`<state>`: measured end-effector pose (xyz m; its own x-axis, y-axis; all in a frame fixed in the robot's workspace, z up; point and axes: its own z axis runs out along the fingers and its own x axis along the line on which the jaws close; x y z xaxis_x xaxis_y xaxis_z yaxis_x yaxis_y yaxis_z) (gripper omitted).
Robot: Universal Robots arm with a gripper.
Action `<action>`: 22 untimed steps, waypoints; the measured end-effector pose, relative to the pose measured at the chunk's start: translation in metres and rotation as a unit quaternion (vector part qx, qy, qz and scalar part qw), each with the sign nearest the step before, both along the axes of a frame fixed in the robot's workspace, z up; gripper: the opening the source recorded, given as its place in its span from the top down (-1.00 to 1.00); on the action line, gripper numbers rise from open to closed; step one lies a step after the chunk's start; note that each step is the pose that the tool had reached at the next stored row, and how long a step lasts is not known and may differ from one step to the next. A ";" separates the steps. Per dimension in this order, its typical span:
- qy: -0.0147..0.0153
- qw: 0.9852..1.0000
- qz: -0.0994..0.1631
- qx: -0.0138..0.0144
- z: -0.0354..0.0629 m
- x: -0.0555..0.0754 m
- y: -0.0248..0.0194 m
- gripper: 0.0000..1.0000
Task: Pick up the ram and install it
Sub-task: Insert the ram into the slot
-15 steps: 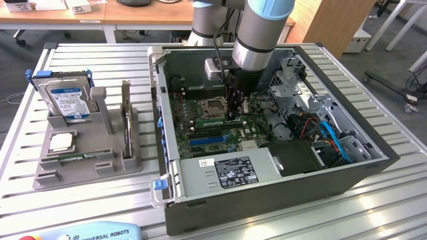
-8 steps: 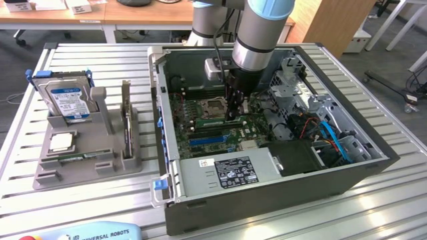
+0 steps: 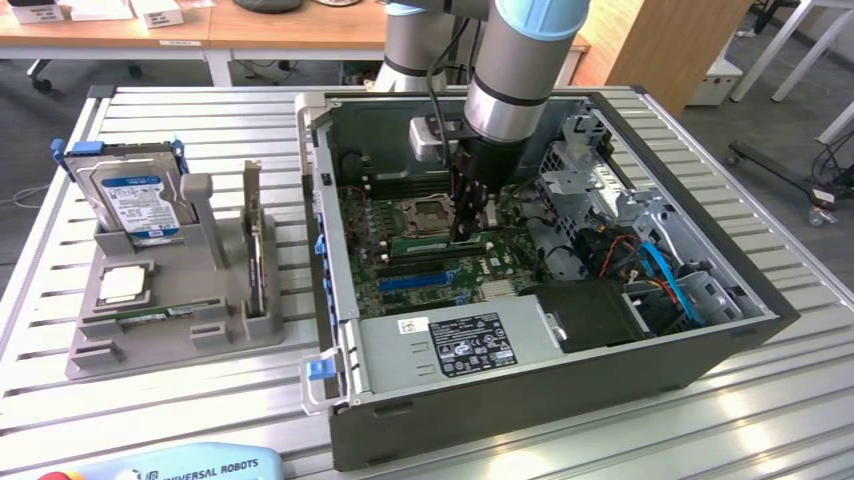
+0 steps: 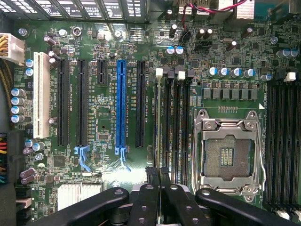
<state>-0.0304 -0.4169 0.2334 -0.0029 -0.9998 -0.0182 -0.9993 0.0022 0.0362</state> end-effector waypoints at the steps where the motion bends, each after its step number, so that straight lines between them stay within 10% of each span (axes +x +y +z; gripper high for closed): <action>1: 0.000 1.000 0.000 0.000 -0.0001 0.000 0.0000 0.76; 22: 0.000 1.000 0.000 0.000 -0.0030 0.000 -0.0001 0.76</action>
<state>-0.0304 -0.4169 0.2304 -0.0029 -0.9998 -0.0180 -0.9993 0.0022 0.0363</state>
